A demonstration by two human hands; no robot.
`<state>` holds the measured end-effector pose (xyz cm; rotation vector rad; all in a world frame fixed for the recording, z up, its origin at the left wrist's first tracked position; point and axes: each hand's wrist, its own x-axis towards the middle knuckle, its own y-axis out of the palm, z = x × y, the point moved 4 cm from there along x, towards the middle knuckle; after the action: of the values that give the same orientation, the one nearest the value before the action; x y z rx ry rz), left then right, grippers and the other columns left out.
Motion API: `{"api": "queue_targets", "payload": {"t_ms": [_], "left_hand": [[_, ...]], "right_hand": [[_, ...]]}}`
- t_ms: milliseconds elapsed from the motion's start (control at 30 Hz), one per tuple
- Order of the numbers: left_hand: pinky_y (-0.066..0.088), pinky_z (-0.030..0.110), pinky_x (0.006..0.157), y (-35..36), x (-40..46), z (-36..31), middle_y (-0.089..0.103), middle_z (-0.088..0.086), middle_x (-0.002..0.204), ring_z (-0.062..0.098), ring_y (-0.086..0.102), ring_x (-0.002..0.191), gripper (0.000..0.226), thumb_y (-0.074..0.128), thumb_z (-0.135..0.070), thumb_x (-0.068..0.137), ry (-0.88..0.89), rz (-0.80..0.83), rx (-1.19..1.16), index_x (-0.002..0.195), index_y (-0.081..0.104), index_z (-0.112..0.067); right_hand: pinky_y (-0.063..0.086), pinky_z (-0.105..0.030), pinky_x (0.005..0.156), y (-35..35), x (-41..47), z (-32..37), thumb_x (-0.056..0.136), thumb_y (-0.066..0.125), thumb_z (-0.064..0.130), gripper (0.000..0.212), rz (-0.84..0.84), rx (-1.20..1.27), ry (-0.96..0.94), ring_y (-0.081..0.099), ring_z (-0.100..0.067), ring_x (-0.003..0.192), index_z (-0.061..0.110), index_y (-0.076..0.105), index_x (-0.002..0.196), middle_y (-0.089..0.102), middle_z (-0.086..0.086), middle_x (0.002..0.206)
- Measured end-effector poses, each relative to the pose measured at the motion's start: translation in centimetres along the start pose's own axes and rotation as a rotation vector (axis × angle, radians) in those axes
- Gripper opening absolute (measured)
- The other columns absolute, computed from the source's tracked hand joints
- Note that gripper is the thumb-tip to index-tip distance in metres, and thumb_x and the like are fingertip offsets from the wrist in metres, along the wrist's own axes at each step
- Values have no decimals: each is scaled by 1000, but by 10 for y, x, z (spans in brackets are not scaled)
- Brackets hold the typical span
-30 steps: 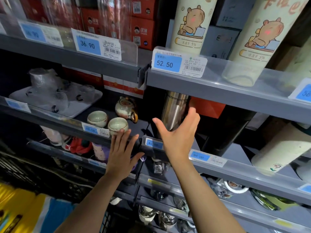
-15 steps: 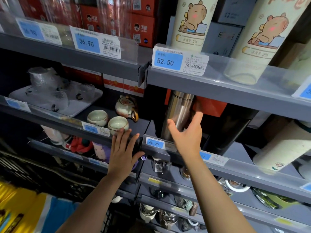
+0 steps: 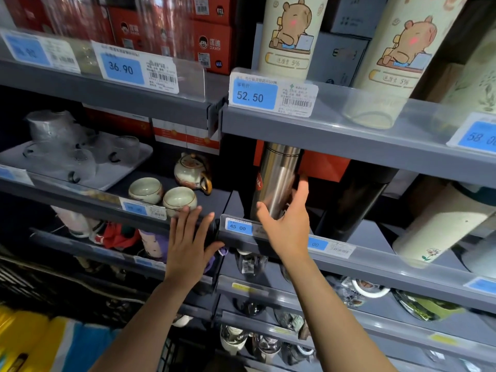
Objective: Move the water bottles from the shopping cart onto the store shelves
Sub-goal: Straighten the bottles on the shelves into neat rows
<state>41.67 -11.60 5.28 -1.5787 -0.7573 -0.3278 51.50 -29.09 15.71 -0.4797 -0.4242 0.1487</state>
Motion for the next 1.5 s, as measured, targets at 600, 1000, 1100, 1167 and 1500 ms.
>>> {"api": "queue_targets", "payload": {"t_ms": [600,1000,1100,1167,1500], "left_hand": [[14,51,117,2,0,2,37,17,145,38,25,140,63,20,-60,101,18,1,30,139,40,-14],[6,47,119,3,2,4,34,16,146,37,23,141,65,20,-63,99,1,29,35,141,38,-16],[8,48,118,1,2,2,36,16,145,38,25,140,65,20,-63,99,0,26,33,140,39,-15],[12,50,117,0,2,2,36,16,145,38,25,140,65,20,-62,99,1,24,33,140,39,-15],[6,47,119,2,2,3,33,17,147,37,22,142,66,18,-62,100,-5,43,31,141,38,-15]], "right_hand": [[48,-45,99,6,-12,6,73,83,34,107,-206,-210,-156,37,-26,135,25,8,149,36,-13,149],[44,-29,82,3,-13,-4,75,77,30,103,-144,-194,-63,54,-18,111,20,9,152,54,0,128],[48,-39,88,5,-13,2,74,79,39,107,-158,-219,-62,52,-22,117,19,9,152,51,-4,132],[47,-40,89,6,-13,5,69,82,46,110,-201,-234,-44,48,-23,119,22,11,149,47,-7,133],[42,-26,87,8,1,5,74,82,22,93,-45,-53,23,51,-19,112,18,21,144,45,-4,127]]}}
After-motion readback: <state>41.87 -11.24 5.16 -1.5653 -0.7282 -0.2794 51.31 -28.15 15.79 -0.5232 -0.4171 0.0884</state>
